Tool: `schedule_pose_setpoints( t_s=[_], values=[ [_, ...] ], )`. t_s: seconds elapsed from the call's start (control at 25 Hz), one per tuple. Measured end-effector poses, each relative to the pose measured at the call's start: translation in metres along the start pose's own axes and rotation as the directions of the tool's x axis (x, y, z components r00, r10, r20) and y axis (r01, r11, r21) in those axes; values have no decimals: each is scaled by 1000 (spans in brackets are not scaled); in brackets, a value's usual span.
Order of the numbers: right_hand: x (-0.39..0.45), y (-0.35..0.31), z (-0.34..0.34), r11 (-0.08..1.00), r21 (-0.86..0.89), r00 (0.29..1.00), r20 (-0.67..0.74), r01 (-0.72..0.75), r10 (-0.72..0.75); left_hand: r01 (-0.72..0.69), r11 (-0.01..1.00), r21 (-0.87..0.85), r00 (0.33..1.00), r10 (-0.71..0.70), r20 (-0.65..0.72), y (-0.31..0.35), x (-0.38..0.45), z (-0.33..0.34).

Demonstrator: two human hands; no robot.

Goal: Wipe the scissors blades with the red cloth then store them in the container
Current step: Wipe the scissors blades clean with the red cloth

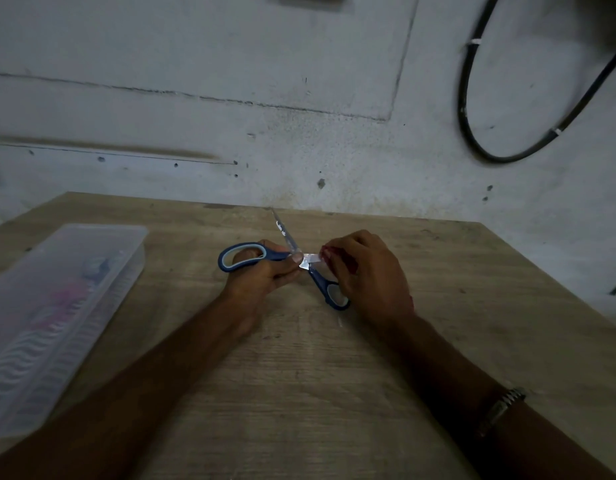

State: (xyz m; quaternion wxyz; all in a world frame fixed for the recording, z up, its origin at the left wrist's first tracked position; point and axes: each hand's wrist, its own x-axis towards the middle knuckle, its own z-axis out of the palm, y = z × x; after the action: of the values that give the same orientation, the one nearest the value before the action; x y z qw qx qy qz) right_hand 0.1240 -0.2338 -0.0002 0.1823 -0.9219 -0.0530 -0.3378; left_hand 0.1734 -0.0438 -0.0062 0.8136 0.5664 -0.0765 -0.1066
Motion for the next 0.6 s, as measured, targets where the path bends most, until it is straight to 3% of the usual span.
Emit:
schedule_pose_setpoints(
  t_s=[0.12,0.28,0.36,0.52,0.6],
  values=[
    [1,-1,-4,985,55,984,-57,-165,168,16,1000,-3,1000,-16,8,1,0,2],
    [-5,-24,0,993,117,1000,2,26,-26,-25,999,38,1000,24,19,-1,-1,0],
    [-3,-15,0,986,158,999,-8,47,-47,-25,999,28,999,23,41,-1,0,-1],
    [1,4,-2,951,212,960,-122,-224,253,-20,1000,23,1000,19,23,0,0,-1],
    [-2,-8,-1,963,223,975,-124,-152,183,-27,999,41,1000,26,12,-1,-2,3]
  ],
)
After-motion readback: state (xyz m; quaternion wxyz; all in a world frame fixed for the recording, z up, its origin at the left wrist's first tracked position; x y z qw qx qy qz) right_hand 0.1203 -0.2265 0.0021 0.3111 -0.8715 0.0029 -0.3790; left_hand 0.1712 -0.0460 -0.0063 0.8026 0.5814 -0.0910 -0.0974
